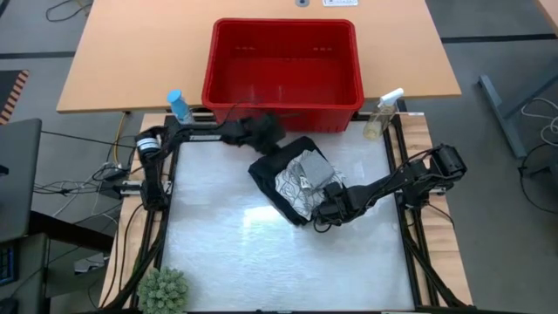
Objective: Fold laundry
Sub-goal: Put the stacked clothes into the red bin
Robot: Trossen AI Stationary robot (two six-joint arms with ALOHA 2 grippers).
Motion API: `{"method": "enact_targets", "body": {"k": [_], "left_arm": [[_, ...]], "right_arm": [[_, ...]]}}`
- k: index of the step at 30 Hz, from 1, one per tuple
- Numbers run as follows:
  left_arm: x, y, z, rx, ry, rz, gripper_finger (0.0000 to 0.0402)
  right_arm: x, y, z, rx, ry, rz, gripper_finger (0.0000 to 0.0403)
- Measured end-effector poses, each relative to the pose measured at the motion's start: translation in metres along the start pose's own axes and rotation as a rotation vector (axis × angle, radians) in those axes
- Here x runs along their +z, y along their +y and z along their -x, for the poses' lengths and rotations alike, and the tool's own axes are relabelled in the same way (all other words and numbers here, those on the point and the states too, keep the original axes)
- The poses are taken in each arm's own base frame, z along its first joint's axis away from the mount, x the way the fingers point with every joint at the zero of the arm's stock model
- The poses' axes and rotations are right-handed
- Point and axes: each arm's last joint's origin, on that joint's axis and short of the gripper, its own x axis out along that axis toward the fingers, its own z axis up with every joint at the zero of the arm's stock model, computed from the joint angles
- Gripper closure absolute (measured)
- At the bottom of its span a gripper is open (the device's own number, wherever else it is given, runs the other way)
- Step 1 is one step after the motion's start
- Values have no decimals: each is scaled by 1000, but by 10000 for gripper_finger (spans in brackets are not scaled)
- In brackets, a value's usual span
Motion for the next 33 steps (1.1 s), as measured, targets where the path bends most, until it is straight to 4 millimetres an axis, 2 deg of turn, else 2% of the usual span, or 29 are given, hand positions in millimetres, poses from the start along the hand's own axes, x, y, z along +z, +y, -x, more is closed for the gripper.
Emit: {"method": "enact_targets", "body": {"k": [3,8,12,16,21,25,27,30,33], "left_arm": [[-31,5,-6,14,-42,89,399],[-70,-3,-13,-3,-206,241,401],[-100,-20,-19,10,-200,312,401],[-129,-47,-19,26,-189,396,401],[-162,-83,-6,24,-200,559,401],[-184,-104,6,2,-229,729,401],[-193,-113,12,-22,-214,759,401],[-200,-126,23,-75,-199,744,401],[-199,-132,37,-120,-211,733,401]], "right_arm": [[2,0,0,-1,1,24,159],[5,-1,-1,0,12,32,159],[5,0,-2,13,46,78,159],[3,-1,-2,14,88,82,159],[1,-2,-1,8,141,-28,159],[-2,-1,0,12,140,-6,159],[0,-1,-1,14,138,23,159],[7,-3,-3,10,128,48,159],[15,-4,-5,13,109,63,159]]}}
